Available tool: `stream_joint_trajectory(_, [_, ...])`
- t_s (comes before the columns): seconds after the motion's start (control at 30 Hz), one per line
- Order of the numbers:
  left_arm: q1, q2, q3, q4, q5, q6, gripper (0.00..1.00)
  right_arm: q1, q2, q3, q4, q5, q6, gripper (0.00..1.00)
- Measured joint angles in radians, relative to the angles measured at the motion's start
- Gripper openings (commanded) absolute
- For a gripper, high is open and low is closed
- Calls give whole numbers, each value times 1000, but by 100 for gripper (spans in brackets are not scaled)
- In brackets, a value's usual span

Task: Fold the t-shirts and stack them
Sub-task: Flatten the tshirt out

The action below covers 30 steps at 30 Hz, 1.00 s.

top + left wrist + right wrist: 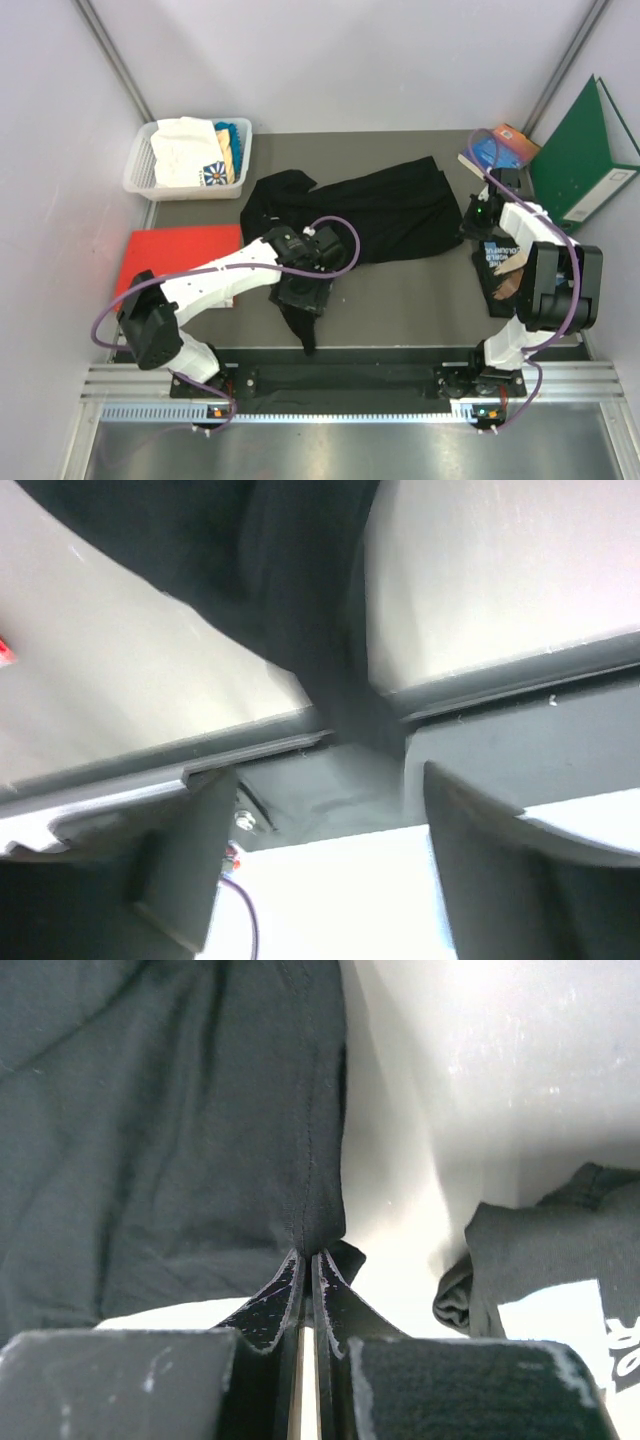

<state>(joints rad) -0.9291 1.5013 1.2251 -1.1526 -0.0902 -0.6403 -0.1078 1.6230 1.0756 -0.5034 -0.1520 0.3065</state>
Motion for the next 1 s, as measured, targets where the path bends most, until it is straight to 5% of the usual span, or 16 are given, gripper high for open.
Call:
stream_joint_trajectory(0.07, [-39,7,0,-13,11,-7,99,0,0,4,-20,6,0,0])
stream_joint_trajectory(0.33, [-113,11,32,-36,-100,-49,99,-5,0,53,-67,42,-2,0])
stream_joint_trajectory(0.73, [313,218,230,55,-290,76,99,-40,88,161,-84,97,-10,0])
stream_joint_trajectory(1.0, [435,568,644,130,-289,212,98,-55,166,227,-90,120,-19,2])
